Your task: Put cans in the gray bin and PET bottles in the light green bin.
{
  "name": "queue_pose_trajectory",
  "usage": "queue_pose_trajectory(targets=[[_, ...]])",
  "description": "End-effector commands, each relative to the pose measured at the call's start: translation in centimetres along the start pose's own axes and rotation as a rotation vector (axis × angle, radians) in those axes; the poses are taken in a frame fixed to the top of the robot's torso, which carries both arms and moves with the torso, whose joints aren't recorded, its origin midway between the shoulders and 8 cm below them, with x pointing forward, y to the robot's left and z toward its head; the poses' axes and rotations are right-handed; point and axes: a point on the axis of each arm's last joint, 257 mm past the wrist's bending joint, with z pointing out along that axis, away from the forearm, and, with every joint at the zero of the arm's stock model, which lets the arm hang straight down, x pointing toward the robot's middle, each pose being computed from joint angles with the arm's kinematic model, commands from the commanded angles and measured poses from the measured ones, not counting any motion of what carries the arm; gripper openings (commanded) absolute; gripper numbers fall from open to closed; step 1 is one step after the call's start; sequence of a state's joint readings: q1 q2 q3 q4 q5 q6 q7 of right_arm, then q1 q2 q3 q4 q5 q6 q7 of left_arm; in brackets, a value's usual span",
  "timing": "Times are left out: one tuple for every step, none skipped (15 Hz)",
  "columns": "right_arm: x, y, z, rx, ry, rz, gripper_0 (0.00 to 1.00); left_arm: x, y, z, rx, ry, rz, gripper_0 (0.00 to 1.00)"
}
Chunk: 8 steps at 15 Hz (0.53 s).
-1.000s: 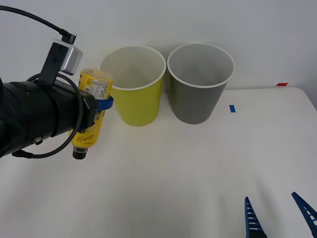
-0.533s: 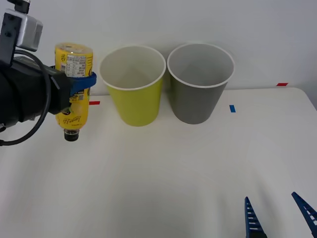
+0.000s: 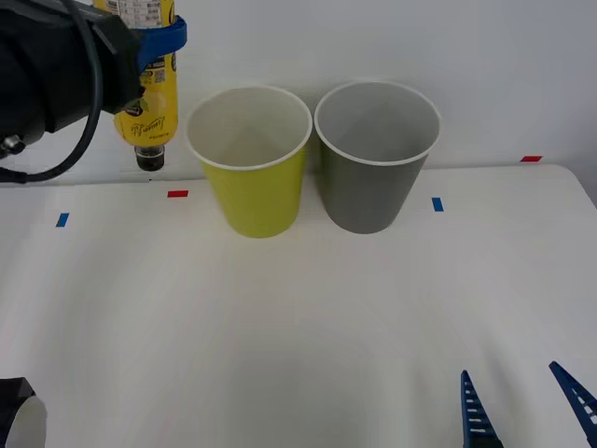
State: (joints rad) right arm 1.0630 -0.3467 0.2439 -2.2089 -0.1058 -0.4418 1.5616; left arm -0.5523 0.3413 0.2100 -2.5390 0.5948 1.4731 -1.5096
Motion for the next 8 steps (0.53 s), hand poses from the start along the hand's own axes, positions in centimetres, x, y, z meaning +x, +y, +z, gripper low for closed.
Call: queue_pose_trajectory(targets=[[0.0,0.0,0.0,0.000,0.000,0.000,1.00,-1.5,0.0,3.9,-0.002,-0.039,-0.028,0.00],[0.0,0.0,0.0,0.000,0.000,0.000,1.00,-1.6,-0.1,5.2,0.002,-0.046,-0.034,0.00],[0.0,0.0,0.0,0.000,0.000,0.000,1.00,-1.8,-0.4,6.3,0.015,-0.053,-0.046,0.00],[0.0,0.0,0.0,0.000,0.000,0.000,1.00,-2.1,-1.0,7.8,0.030,-0.060,-0.054,0.00],[0.0,0.0,0.0,0.000,0.000,0.000,1.00,-2.4,-1.4,8.7,0.035,-0.068,-0.053,0.00],[0.0,0.0,0.0,0.000,0.000,0.000,1.00,-2.4,-2.1,9.8,0.042,-0.070,-0.050,0.00],[0.0,0.0,0.0,0.000,0.000,0.000,1.00,-2.4,-2.6,10.4,0.051,-0.069,-0.056,0.00],[0.0,0.0,0.0,0.000,0.000,0.000,1.00,-2.4,-2.9,10.9,0.056,-0.074,-0.060,0.00]])
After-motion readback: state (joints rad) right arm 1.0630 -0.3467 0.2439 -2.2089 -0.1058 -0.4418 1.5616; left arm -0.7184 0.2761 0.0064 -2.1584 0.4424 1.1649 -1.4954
